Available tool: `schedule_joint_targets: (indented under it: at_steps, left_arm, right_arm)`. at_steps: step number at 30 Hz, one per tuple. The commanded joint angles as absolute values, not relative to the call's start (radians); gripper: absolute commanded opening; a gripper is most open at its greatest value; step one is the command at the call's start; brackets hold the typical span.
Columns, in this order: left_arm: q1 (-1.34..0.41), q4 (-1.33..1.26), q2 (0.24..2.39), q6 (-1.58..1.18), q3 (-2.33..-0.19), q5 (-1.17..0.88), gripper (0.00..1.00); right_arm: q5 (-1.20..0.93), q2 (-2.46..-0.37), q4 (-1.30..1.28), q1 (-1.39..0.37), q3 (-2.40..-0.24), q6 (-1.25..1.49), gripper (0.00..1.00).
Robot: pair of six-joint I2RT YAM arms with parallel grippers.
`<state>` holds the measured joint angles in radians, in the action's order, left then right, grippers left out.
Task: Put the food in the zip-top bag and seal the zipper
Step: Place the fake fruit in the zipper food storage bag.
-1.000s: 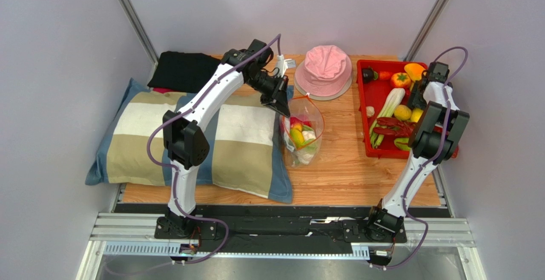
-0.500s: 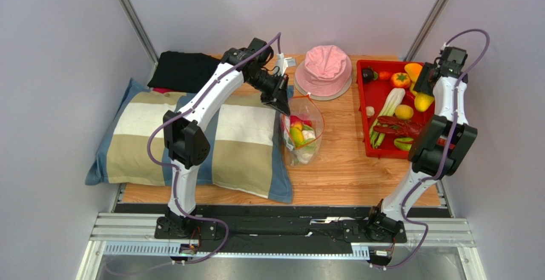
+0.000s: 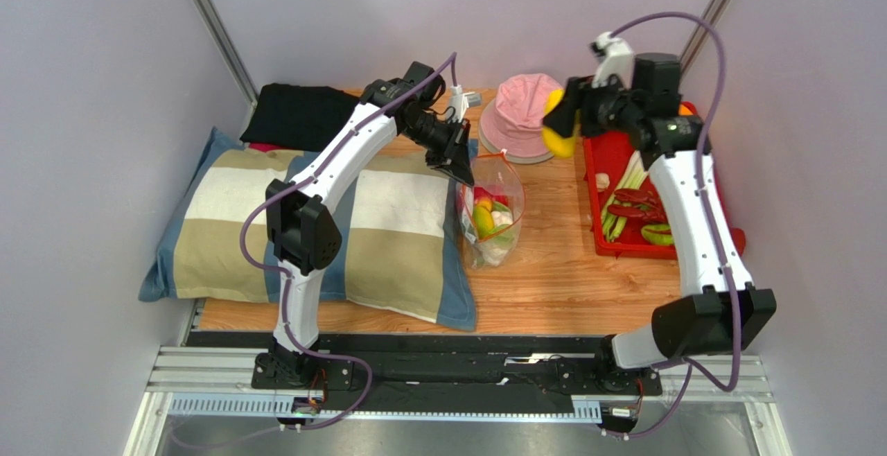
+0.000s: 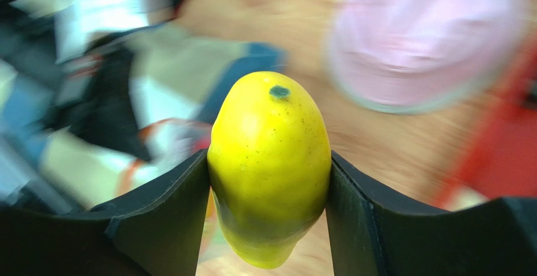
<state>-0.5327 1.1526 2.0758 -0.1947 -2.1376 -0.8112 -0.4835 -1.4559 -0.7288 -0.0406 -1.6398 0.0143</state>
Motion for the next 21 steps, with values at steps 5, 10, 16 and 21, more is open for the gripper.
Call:
schedule_joint_targets:
  at_steps: [5,10,16,21]
  left_arm:
    - [-0.517,1.089,2.006,-0.233,-2.105,-0.851,0.0]
    - [-0.509,1.08,1.996,-0.251,-2.103,-0.864,0.0]
    - [-0.506,1.054,1.967,-0.273,-2.072,-0.881,0.0]
    - [-0.503,1.052,1.953,-0.268,-2.057,-0.888,0.0]
  right_arm:
    - [-0.538,-1.43,-0.718,-0.385,-1.554,0.115,0.0]
    - [-0.483,-1.469,-0.762,-0.466,-1.505,0.12,0.0]
    - [-0.385,-1.519,-0.837,-0.471,-1.465,0.155,0.06]
    - [-0.351,-1.476,-0.834,-0.474,-1.456,0.16,0.82]
